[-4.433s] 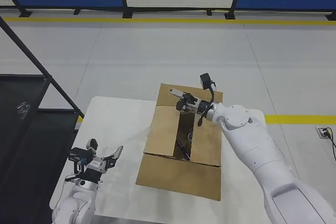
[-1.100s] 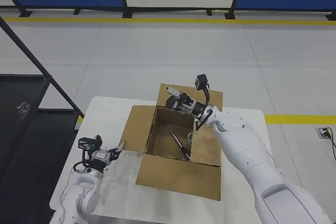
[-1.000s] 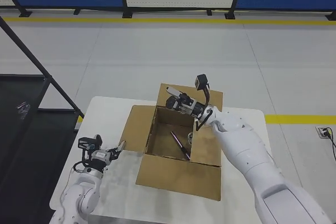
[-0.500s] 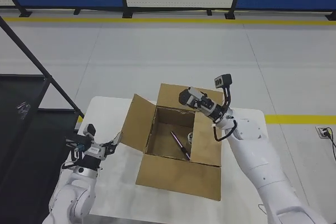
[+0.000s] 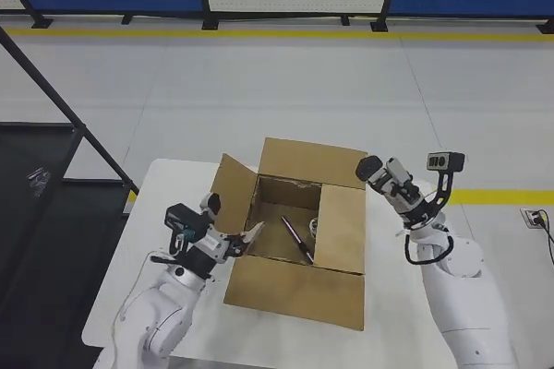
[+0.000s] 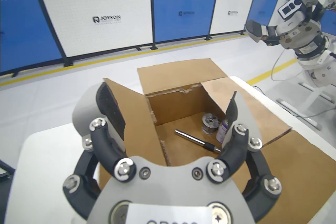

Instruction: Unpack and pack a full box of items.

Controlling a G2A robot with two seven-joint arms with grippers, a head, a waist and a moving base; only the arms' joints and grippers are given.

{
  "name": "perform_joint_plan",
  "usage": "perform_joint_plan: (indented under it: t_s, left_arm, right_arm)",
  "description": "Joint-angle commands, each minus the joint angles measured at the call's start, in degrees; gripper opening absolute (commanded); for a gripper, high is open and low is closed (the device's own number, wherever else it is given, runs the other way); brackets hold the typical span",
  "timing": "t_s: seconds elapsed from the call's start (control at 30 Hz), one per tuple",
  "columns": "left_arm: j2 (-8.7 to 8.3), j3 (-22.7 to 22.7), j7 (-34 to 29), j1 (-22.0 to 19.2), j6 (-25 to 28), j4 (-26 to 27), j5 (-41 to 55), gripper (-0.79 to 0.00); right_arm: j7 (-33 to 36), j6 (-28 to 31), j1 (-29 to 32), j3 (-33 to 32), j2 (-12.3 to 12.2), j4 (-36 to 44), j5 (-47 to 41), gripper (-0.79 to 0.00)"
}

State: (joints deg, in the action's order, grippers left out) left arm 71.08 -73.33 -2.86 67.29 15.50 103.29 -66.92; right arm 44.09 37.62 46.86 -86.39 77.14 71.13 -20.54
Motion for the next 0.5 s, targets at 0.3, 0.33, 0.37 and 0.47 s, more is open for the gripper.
perform_joint_plan:
  t_s: [0.3, 0.33, 0.37, 0.47]
  left_arm:
    - [2.03, 10.4, -10.53, -9.95, 3.51, -11.2, 9.97, 0.0]
    - [2.03, 10.4, -10.53, -9.95, 3.51, -11.2, 9.97, 0.0]
    - [2.03, 10.4, -10.53, -9.95, 3.51, -11.2, 9.97, 0.0]
    - [2.03, 10.4, -10.53, -9.95, 3.51, -11.2, 9.97, 0.0]
  right_arm:
    - [-9.08, -3.3, 4.15, -3.31, -0.69, 2.3, 4.97, 0.0]
    - [-9.08, -3.3, 4.15, -3.31, -0.69, 2.3, 4.97, 0.0]
    - [-9.08, -3.3, 4.15, -3.31, -0.69, 2.3, 4.97, 0.0]
    - [-9.08, -3.3, 4.15, -3.31, -0.69, 2.3, 4.97, 0.0]
